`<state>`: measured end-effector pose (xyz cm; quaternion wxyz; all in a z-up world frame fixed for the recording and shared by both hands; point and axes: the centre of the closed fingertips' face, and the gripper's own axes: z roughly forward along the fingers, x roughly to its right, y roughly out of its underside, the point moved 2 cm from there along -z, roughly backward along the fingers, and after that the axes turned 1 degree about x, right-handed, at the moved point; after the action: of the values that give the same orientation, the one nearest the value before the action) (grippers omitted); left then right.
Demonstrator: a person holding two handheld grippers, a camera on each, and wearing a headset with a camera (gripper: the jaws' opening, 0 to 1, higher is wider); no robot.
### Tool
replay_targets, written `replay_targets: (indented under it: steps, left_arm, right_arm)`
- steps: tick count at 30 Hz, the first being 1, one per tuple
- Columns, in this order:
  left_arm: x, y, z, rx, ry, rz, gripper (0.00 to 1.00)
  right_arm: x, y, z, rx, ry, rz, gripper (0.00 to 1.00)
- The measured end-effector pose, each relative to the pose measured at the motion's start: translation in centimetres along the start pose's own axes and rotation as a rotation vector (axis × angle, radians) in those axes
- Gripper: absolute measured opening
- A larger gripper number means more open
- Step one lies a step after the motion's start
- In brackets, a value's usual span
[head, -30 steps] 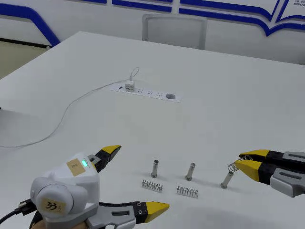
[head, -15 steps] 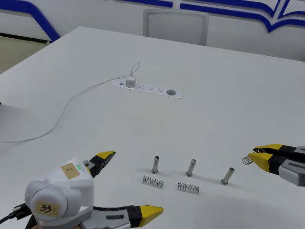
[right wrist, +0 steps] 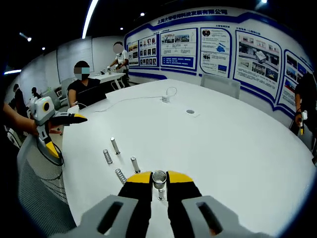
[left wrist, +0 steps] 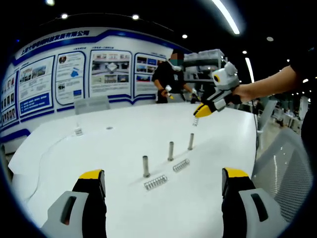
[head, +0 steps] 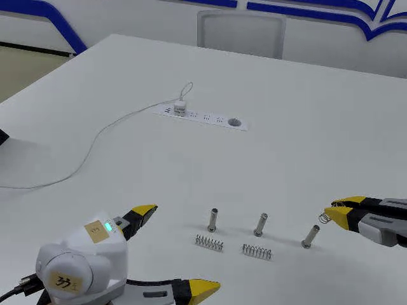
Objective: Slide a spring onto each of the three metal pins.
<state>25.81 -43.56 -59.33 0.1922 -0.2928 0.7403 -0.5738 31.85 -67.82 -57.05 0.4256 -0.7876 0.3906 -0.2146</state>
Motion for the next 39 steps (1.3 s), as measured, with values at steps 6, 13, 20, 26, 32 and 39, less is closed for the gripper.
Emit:
replay_targets:
  steps: [6, 13, 20, 26, 32, 39]
  left_arm:
    - [-0.3, 0.2, 0.0, -0.008, -0.011, -0.016, 0.99]
    - [-0.6, 0.4, -0.1, -0.011, -0.027, -0.043, 0.99]
    - [-1.1, 0.4, -0.2, 0.001, -0.044, -0.086, 0.97]
    - [-1.1, 0.6, -0.1, -0.007, -0.043, -0.094, 0.96]
    - [-0.4, 1.2, 0.3, -0.033, -0.012, -0.067, 0.95]
    - [-0.3, 1.3, 0.3, -0.041, -0.008, -0.068, 0.95]
  right_arm:
    - [0.3, 0.9, 0.6, -0.022, 0.0, 0.032, 0.11]
    - [0.2, 1.6, 1.0, -0.03, 0.002, 0.042, 0.11]
    - [0.2, 2.0, 1.6, -0.043, 0.001, 0.051, 0.11]
    - [0.4, 2.6, 2.2, -0.064, 0.011, 0.052, 0.11]
    - [0.2, 3.3, 2.7, -0.087, 0.012, 0.046, 0.11]
    - [0.3, 3.8, 3.2, -0.102, 0.011, 0.051, 0.11]
